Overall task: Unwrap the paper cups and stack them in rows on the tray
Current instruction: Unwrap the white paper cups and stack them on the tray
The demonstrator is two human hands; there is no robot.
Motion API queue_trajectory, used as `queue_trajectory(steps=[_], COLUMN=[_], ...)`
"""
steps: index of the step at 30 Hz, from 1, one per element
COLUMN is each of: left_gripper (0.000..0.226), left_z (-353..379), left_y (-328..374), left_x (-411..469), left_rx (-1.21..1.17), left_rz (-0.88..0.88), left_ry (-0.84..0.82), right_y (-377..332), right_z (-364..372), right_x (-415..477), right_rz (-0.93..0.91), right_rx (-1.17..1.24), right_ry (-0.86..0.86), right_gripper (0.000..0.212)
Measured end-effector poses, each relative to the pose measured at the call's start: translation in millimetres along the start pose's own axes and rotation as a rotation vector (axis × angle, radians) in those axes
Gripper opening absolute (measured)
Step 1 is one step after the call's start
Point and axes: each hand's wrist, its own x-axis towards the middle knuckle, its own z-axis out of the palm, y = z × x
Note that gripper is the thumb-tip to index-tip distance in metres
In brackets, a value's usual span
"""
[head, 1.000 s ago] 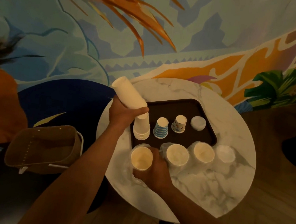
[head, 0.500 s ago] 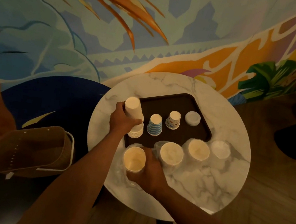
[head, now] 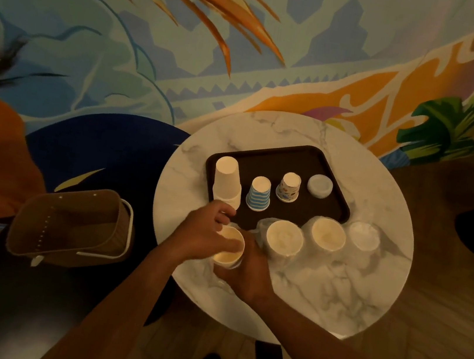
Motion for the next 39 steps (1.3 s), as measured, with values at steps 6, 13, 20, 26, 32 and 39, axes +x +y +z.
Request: queue_trajectory(steps=[6,13,20,26,32,39], left_gripper=[0.085,0.089,0.101,0.100,0.095,0.099], left_z=[34.8,40.2,39.0,35.7,30.5,19.4], left_y=[-9.7,-11.1,-3.6,-6.8,-6.6,1.1], left_x=[-13.7,-5.0,2.4,1.4,4.6,11.1], left_rx=[0.503,0.601,0.775,0.799,1.046,1.125], left_rz=[0.154,0.081,0.055,0.087,0.157,0.128], left_ry=[0.168,0.144,0.093,0.096,0.074,-0.055], right_y=[-8.3,-6.5,-2.9,-5.4,-3.6,-7.1], right_z=[-0.7,-1.3,-2.0,0.0,9.9,12.3], right_x=[-12.8,-17.3,-18.4,-20.4,-19.1,-15.7], right_rz=[-0.055,-0.059,-0.026,-0.012,-0.043,0.002], right_rx=[0.029,0.082,0.130,0.119,0.058,0.025], right_ry=[0.016,0.039,0.013,0.007,-0.003,0.026], right_gripper=[0.089,0.095,0.096,0.086,0.098,0.101])
